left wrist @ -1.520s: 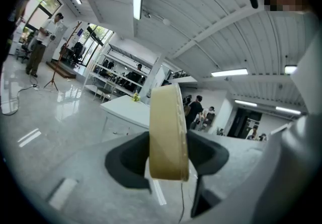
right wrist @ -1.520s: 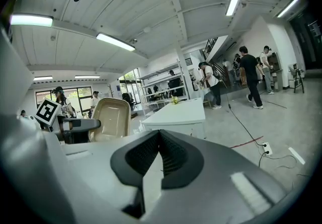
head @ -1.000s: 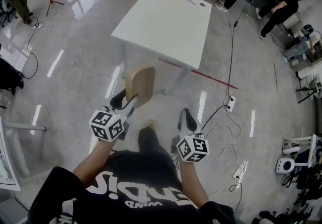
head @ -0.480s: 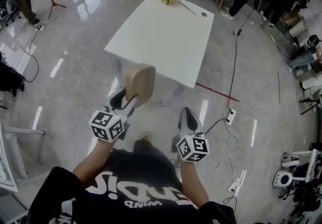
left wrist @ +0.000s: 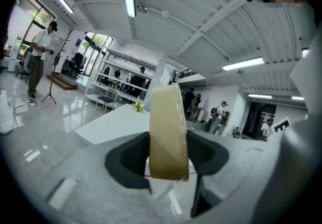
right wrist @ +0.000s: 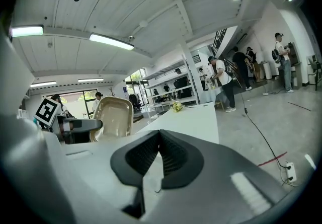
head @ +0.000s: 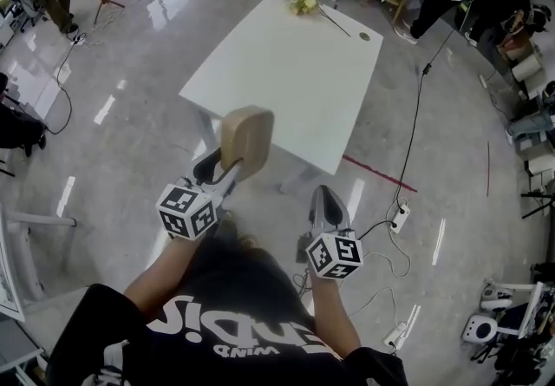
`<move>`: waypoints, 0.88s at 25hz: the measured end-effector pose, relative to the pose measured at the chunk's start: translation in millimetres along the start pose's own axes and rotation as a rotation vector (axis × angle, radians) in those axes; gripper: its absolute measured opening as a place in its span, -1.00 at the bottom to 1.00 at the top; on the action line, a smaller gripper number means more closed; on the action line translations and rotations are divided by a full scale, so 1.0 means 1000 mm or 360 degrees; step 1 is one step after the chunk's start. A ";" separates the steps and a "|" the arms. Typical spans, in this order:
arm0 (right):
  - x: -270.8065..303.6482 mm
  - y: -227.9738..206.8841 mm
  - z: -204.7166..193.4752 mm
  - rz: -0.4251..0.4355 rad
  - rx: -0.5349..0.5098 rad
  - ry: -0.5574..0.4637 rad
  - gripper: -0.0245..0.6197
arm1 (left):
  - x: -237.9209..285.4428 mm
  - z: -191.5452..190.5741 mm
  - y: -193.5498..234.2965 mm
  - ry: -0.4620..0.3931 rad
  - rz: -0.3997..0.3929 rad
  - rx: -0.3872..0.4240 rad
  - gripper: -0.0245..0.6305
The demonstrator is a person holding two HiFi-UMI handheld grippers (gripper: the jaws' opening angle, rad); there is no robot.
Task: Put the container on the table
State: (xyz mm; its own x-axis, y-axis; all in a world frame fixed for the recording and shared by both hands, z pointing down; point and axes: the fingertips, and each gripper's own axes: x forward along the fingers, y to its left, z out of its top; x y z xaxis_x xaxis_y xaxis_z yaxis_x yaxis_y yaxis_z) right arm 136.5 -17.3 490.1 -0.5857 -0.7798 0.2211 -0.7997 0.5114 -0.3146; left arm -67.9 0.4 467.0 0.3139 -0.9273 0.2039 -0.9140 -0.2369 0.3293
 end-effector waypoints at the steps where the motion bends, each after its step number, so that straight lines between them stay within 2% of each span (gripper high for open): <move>1: 0.006 -0.001 0.002 0.0003 0.0001 0.0006 -0.93 | 0.005 0.003 0.003 -0.0002 0.0001 -0.0008 -0.25; 11: 0.088 -0.039 0.022 -0.0070 0.0000 0.0019 -0.93 | 0.097 0.019 0.049 0.0034 -0.0061 -0.0056 -0.25; 22: 0.184 -0.066 0.067 -0.0174 0.0022 -0.0012 -0.93 | 0.204 0.068 0.095 0.0100 -0.0186 -0.0041 -0.25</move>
State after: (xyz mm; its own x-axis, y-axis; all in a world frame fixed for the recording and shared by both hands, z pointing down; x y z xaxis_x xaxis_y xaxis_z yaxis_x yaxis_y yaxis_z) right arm 89.9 -219.0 489.3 -0.4939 -0.8335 0.2476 -0.8568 0.4181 -0.3017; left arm -108.0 -230.8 477.5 0.4343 -0.8735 0.2200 -0.8636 -0.3343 0.3775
